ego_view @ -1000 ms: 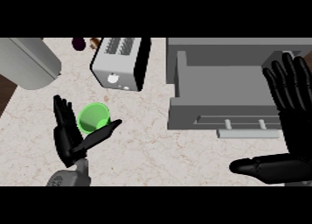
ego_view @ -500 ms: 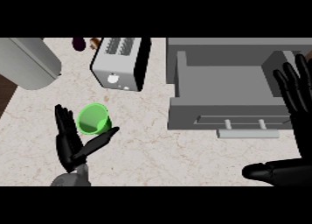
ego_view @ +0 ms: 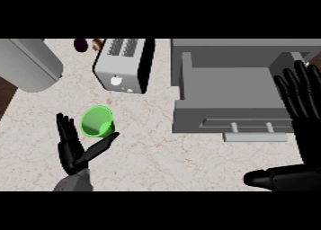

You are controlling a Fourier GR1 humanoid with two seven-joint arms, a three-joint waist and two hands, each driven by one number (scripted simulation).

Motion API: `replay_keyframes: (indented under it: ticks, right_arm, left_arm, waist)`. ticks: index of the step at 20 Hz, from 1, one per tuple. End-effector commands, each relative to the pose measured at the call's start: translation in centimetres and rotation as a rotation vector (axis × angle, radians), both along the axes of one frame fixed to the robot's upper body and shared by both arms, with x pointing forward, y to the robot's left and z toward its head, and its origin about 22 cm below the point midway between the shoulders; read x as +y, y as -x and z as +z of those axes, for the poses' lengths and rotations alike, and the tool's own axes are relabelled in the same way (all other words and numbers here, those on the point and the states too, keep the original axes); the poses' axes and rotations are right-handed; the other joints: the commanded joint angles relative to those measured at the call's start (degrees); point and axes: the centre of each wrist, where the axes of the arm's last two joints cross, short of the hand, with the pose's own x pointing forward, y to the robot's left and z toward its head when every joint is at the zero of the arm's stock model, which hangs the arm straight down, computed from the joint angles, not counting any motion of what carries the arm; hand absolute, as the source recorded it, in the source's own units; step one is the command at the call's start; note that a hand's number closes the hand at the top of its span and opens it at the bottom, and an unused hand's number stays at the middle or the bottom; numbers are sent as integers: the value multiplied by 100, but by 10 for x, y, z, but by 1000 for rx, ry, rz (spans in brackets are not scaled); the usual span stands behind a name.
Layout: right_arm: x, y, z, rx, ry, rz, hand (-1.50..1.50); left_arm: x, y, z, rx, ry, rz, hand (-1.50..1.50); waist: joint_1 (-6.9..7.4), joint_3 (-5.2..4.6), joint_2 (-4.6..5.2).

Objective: Pick up the cup, place it into the drawer and close the drawer

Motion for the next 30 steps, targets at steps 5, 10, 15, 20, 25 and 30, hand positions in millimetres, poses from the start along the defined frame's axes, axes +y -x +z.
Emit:
replay_keyframes:
  ticks: [5,10,15,20,25,30]
  right_arm:
    - [14,10,9,-24,-7,-8,-150]
    - [5,2,1,-5,-6,12,-150]
    - [-7,22,-13,-9,-21,27,-150]
    - [9,2,17,0,3,5,-150]
    - [19,-4,3,-7,5,20,-150]
    - [5,-2,11,-1,0,15,-150]
  left_arm:
    - [4,-20,-12,0,-11,-14,-150]
    - [15,6,-41,-10,9,-40,-150]
    - [-5,-26,-24,-28,34,-43,-150]
    - [1,-23,-32,-51,63,-52,-150]
    - [14,-23,-35,-86,111,-69,-150]
    - [16,-19,-43,-141,187,-149,-150]
  waist:
    - [-14,-2,1]
    - [-7,-2,3]
    - [-36,-1,3]
    - [-10,-3,5]
    - [-11,-3,6]
    - [-39,-6,17]
